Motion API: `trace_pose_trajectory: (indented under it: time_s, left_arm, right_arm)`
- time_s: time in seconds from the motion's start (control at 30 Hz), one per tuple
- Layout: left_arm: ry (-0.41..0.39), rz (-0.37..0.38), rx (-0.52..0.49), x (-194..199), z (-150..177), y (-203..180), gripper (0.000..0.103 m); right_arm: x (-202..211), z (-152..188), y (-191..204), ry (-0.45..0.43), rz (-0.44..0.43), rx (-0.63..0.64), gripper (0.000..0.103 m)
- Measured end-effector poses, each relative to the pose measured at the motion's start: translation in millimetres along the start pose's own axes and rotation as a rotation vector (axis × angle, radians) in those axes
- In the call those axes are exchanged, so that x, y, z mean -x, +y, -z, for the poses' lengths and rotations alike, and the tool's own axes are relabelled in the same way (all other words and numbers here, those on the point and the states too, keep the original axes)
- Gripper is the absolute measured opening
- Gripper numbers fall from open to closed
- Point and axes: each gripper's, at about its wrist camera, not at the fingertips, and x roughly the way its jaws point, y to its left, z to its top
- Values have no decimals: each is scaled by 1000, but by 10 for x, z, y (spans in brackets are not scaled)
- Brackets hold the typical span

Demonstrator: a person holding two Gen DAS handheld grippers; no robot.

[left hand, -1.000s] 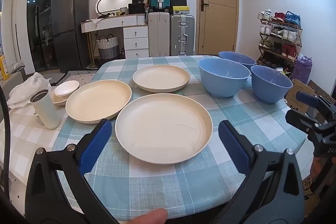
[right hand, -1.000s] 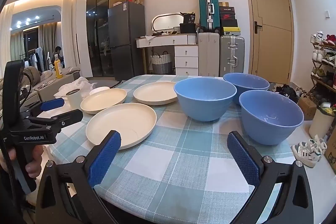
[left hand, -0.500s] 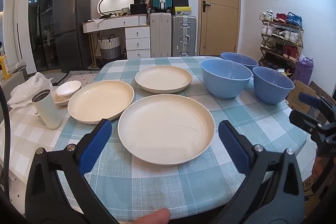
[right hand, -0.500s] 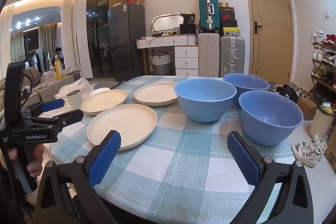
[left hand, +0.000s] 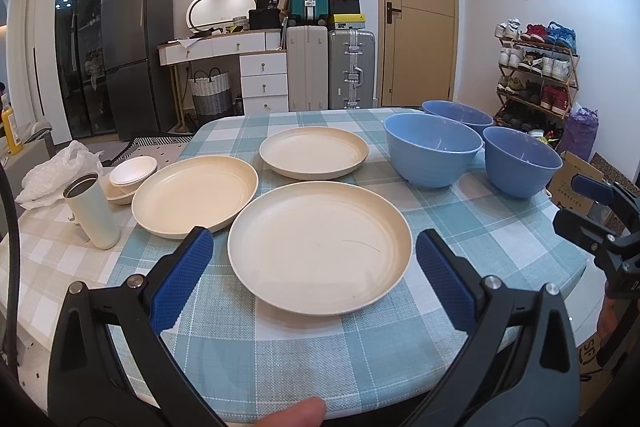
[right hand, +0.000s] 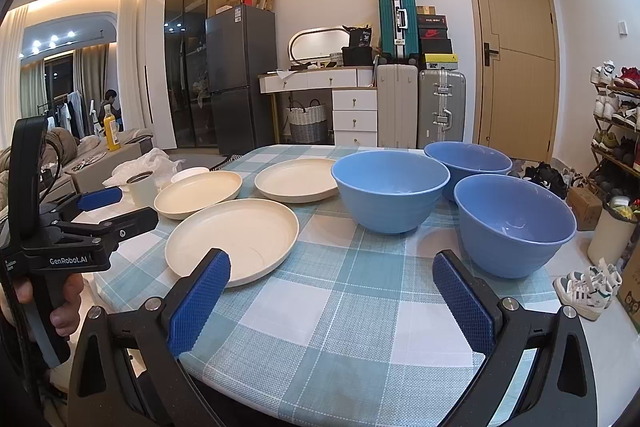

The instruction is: Organize plates and bowls

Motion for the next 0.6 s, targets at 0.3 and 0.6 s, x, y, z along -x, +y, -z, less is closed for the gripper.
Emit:
trace_pose_trajectory:
  time_s: [0.3,0.6]
  left_arm:
    - [0,-3,-2,-1,-3,-2,101]
    - [-1,-5,-2,4,-8,21,101]
  right_arm:
    - [31,8,-27,0,-1,1,103]
    - [32,6,-28,1,-1,1,103]
